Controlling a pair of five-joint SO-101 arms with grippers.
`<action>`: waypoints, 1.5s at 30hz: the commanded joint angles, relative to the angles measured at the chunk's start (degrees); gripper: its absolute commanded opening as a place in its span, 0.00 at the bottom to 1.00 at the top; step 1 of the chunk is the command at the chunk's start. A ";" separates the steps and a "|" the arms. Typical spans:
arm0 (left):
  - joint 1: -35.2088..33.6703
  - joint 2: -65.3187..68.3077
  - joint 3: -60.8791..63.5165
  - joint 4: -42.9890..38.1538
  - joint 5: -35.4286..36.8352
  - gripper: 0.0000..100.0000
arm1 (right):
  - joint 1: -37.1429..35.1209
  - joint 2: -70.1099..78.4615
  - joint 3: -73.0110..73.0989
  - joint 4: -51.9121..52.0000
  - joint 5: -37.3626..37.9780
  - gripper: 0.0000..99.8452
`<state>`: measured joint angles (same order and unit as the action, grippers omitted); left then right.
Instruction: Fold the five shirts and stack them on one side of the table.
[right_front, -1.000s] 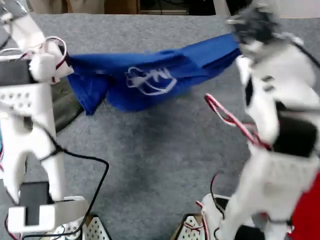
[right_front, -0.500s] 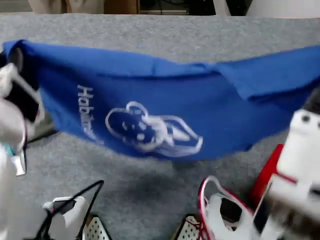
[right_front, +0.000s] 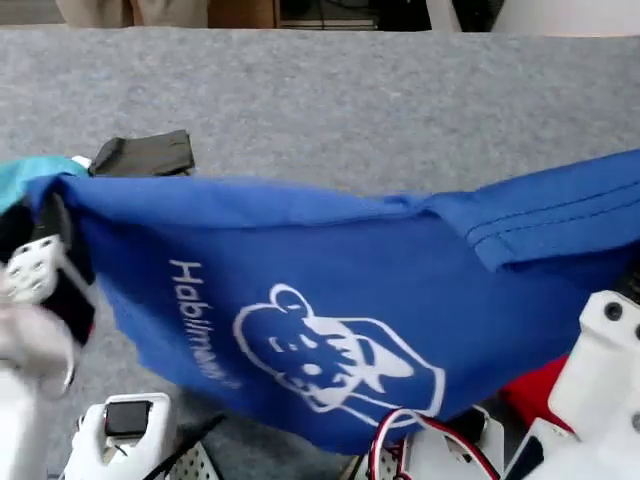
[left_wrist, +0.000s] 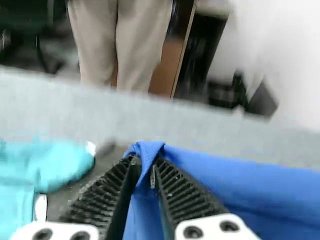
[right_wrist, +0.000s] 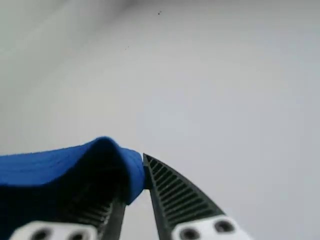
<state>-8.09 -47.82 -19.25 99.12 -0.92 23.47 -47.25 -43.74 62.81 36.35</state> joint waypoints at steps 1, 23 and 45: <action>0.26 -0.13 13.54 -5.89 -0.26 0.02 | 0.75 3.47 -0.48 -1.58 3.25 0.00; 0.44 22.37 44.66 -79.12 0.18 0.02 | -15.52 50.51 -0.92 -0.79 3.34 0.00; -0.53 48.04 19.25 -56.62 -0.26 0.02 | -20.88 57.71 -6.20 26.90 14.15 0.00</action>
<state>-7.82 0.79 4.13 34.15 -0.84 3.52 14.02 -46.81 81.19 45.67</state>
